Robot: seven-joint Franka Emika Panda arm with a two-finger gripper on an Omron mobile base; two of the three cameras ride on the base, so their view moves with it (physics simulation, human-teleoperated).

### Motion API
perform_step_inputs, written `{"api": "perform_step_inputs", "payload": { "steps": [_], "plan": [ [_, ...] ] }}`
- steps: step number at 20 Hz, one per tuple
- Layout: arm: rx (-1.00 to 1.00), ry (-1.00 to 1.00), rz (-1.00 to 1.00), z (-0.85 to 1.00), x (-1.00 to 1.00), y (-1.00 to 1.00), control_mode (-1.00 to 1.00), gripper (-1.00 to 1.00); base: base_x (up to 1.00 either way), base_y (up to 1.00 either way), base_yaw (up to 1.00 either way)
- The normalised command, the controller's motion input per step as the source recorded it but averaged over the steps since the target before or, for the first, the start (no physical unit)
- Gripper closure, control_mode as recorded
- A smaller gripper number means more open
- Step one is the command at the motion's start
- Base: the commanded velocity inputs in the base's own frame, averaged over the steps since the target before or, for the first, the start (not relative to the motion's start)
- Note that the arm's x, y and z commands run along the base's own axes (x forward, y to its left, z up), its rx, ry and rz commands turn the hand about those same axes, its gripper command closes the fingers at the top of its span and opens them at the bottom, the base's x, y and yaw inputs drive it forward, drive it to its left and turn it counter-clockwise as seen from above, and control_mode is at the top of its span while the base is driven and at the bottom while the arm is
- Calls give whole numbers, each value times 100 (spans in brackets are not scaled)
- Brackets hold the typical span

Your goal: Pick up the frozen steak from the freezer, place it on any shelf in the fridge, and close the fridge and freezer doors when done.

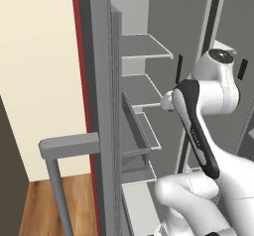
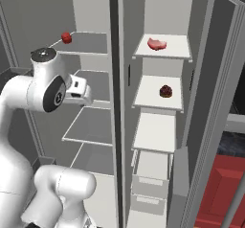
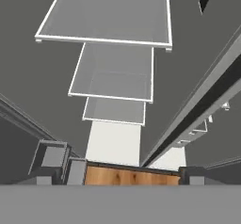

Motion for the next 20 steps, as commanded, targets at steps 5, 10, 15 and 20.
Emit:
{"api": "perform_step_inputs", "payload": {
  "steps": [5,10,15,20],
  "plan": [
    [-1,-21,0,0,-41,0,-100,-100,0,0,0],
    [0,0,0,0,-3,0,-100,-100,0,0,0],
    [0,0,0,0,0,-32,-100,-100,0,0,0],
    [0,0,0,0,0,-48,-100,-100,0,0,0]
  ]
}}
